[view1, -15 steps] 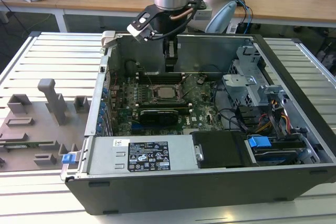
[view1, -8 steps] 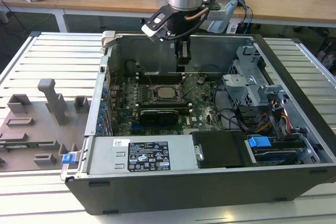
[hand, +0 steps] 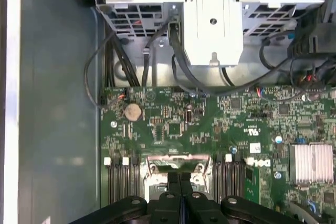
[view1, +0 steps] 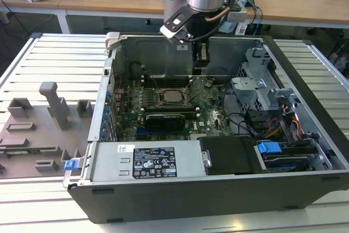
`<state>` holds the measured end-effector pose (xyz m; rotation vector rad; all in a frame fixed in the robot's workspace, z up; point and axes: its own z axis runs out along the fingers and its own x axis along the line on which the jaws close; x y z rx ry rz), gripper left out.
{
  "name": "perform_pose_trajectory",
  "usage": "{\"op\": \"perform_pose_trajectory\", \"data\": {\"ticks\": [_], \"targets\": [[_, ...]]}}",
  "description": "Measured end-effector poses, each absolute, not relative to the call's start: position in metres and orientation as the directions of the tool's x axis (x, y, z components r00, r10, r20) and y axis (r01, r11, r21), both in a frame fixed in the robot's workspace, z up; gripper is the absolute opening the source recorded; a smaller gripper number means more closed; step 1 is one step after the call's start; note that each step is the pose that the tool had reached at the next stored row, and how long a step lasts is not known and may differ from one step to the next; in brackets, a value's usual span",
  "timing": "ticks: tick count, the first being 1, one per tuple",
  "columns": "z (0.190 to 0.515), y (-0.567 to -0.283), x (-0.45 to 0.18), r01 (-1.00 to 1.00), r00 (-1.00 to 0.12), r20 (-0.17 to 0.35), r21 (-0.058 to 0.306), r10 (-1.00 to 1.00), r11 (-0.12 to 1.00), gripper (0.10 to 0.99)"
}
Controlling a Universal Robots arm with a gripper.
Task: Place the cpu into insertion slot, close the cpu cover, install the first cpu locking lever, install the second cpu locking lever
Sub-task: 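Close the cpu cover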
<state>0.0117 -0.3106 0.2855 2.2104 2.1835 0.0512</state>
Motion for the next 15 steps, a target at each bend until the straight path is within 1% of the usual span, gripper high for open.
{"op": "perform_pose_trajectory", "data": {"ticks": [7, 15], "targets": [[0.274, -0.311, 0.022, 0.999, 0.012, -0.001, 0.043, 1.0, -0.012, 0.106], [0.266, -0.307, 0.058, 0.999, 0.012, -0.002, 0.036, 1.0, -0.012, 0.106]]}}
